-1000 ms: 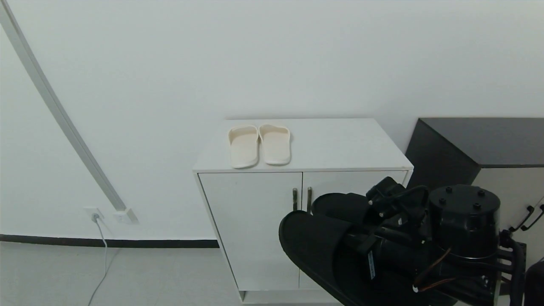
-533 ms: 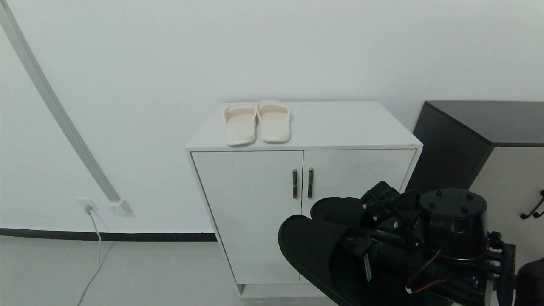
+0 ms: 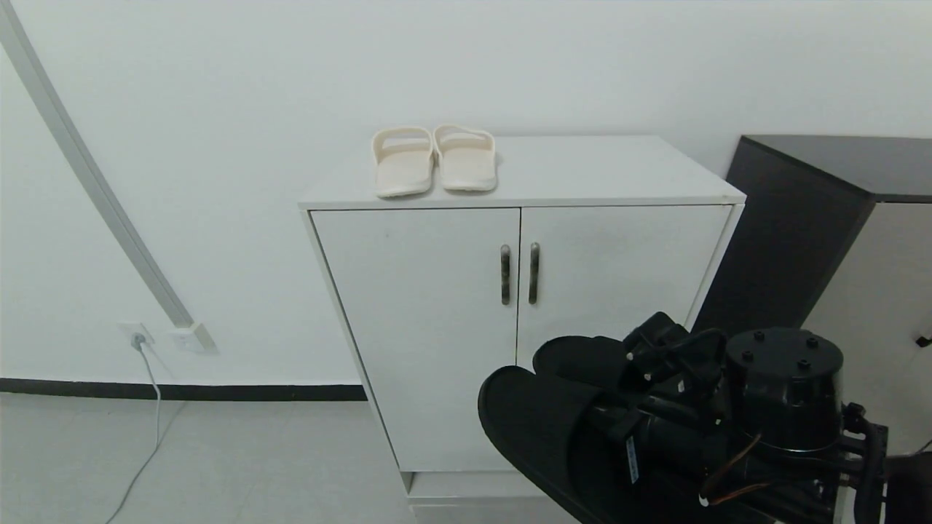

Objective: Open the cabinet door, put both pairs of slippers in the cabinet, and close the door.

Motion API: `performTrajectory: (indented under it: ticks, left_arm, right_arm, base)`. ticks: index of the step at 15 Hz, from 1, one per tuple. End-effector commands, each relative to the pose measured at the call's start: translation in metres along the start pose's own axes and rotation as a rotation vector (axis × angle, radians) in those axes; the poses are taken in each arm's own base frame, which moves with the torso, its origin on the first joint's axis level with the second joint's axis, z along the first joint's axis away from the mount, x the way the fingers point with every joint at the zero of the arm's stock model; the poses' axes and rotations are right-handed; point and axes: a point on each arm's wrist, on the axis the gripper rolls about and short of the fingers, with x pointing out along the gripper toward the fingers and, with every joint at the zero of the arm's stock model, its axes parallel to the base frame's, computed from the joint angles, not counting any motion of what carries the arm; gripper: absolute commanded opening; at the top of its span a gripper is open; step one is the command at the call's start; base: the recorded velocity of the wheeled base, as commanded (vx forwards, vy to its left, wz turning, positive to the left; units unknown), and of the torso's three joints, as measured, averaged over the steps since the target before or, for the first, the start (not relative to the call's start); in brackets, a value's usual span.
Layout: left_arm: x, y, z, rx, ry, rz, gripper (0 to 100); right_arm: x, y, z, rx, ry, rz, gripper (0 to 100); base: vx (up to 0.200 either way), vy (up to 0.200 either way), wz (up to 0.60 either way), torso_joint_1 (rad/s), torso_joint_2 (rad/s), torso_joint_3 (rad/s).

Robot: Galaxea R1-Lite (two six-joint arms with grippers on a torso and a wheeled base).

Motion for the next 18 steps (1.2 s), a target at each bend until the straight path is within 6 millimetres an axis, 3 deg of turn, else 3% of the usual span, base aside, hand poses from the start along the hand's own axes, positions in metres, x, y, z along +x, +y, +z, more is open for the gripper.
performTrajectory:
  ticks: [1,14,16,17,18]
  left_arm:
    - [0.0,0.0,0.0,0.0,0.001,0.0,100]
    - [-0.001,0.0,0.003,0.0,-0.016,-0.004,100]
    - [-0.013,0.0,0.054,-0.083,-0.136,-0.024,100]
    - [-0.011,0.0,0.075,-0.1,-0.113,-0.058,100]
    - [-0.001,-0.002,0.082,-0.1,-0.058,-0.11,100]
  right_arm:
    - [0.0,0.0,-0.001,0.0,0.002,0.0,0]
    - [0.003,0.0,-0.006,-0.014,0.017,0.002,0]
    - [0.003,0.0,-0.006,-0.013,0.017,0.002,0]
    - [0.003,0.0,-0.007,-0.013,0.021,0.002,0]
    - [0.003,0.0,-0.007,-0.013,0.021,0.002,0]
  base:
    - [0.0,0.0,0.0,-0.159,0.48,0.334]
    - [0.0,0.0,0.0,-0.079,0.43,0.348]
    - [0.0,0.0,0.0,0.0,0.09,0.085]
    - [0.0,0.0,0.0,0.0,0.0,0.0]
    - [0.0,0.0,0.0,0.0,0.0,0.0]
